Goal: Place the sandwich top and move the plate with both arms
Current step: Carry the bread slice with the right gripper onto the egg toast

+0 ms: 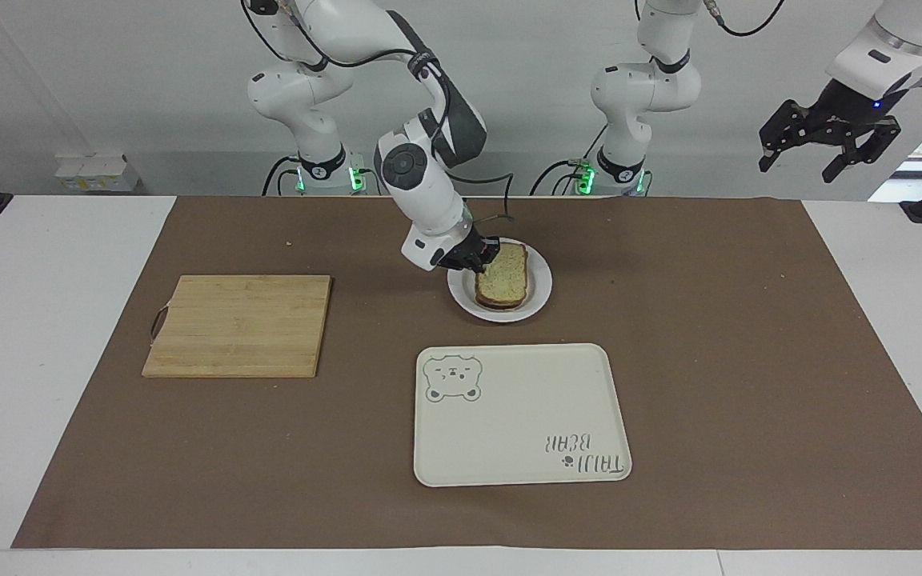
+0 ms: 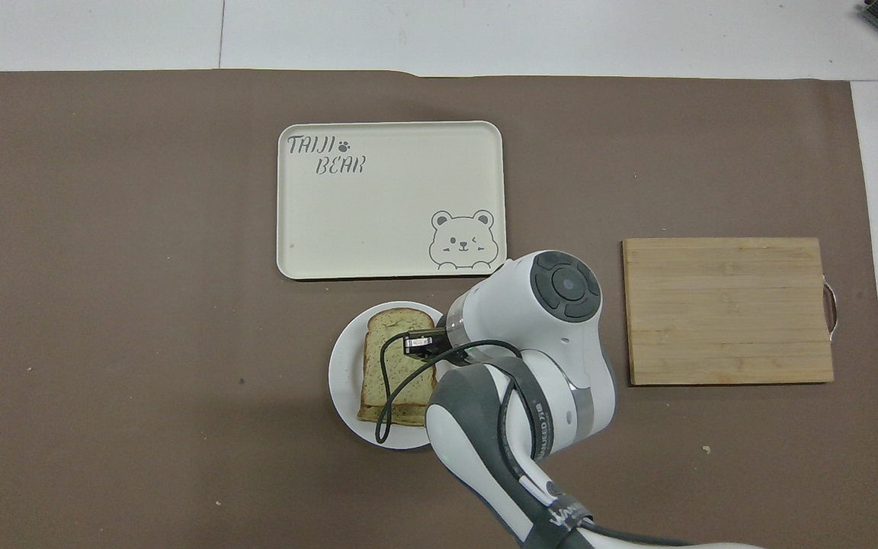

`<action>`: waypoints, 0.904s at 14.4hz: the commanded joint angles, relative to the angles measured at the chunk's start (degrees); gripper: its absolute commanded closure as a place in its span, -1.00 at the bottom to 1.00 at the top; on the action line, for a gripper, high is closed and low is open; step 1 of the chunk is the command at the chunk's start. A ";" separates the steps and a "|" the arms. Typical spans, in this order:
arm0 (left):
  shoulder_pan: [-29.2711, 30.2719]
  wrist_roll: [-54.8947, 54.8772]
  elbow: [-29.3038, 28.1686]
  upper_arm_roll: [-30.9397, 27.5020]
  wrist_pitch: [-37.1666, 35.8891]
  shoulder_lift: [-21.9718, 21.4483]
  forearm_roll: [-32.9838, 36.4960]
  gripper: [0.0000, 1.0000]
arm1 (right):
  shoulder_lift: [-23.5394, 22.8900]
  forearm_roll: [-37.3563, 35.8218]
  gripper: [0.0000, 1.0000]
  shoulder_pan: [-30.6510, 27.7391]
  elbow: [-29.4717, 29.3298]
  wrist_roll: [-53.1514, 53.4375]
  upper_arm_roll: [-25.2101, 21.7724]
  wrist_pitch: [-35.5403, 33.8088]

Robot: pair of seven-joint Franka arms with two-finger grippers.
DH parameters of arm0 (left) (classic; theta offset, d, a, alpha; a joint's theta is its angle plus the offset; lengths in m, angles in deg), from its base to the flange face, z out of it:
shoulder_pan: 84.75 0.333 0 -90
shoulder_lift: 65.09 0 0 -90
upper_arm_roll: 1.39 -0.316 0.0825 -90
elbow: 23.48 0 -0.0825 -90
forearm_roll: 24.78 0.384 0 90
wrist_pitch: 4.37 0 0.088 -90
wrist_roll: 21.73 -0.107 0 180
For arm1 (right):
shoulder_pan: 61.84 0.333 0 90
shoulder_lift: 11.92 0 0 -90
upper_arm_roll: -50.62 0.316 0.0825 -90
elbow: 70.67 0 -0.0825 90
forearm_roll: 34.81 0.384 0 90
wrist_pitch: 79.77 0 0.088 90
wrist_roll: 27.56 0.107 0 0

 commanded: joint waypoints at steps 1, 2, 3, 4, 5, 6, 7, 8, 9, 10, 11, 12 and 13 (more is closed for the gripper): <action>0.02 -0.01 -2.46 -0.01 0.10 -2.05 -0.41 -1.00 | -1.13 1.51 1.00 0.81 0.71 -0.44 -0.25 2.52; 0.02 0.00 -3.25 -0.01 0.19 -2.49 -0.41 -1.00 | -1.22 1.51 1.00 0.90 1.06 -0.88 -0.25 2.69; -0.06 0.00 -3.60 -0.01 0.19 -2.93 -0.41 -1.00 | -1.22 1.51 1.00 0.90 1.24 -1.58 -0.34 2.70; -0.06 0.08 -3.95 -0.01 0.19 -3.11 -0.41 -1.00 | -1.31 1.51 1.00 0.98 1.50 -1.76 -0.34 2.78; -0.06 0.17 -4.22 -0.01 0.19 -3.20 -0.50 -1.00 | -1.49 1.51 0.92 1.07 1.59 -1.51 -0.26 2.78; -0.06 0.17 -4.31 -0.01 0.19 -3.28 -0.50 -1.00 | -1.49 1.51 -0.09 1.07 1.59 -1.33 -0.34 2.61; -0.06 0.08 -4.48 -0.01 0.19 -3.37 -0.50 -1.00 | -1.49 0.47 -0.99 1.16 1.41 -1.15 -0.34 2.70; -0.15 0.00 -4.92 -0.01 0.27 -3.55 -0.59 -1.00 | -1.66 -0.41 -1.00 1.16 1.07 -1.15 -0.34 2.78; -0.15 -0.09 -5.44 0.16 0.45 -3.72 -0.85 -1.00 | -1.84 -1.55 -1.00 1.16 0.71 -1.24 -0.43 3.05; -0.15 -0.09 -5.97 0.16 0.54 -4.16 -1.98 -1.00 | -1.49 -3.30 -1.00 0.90 0.36 -1.24 -0.78 3.05; 0.11 -0.18 -6.85 0.16 0.54 -4.69 -3.91 -1.00 | -0.79 -5.32 -1.00 0.29 0.27 -1.41 -1.04 3.05; 0.11 -0.18 -8.25 -0.01 0.80 -5.30 -5.84 -1.00 | 0.26 -7.69 -1.00 -0.68 0.01 -1.41 -1.22 2.87; 0.20 -0.18 -9.83 -0.01 0.98 -5.91 -7.69 -1.00 | 1.31 -10.33 -1.00 -1.90 0.01 -1.33 -1.22 2.79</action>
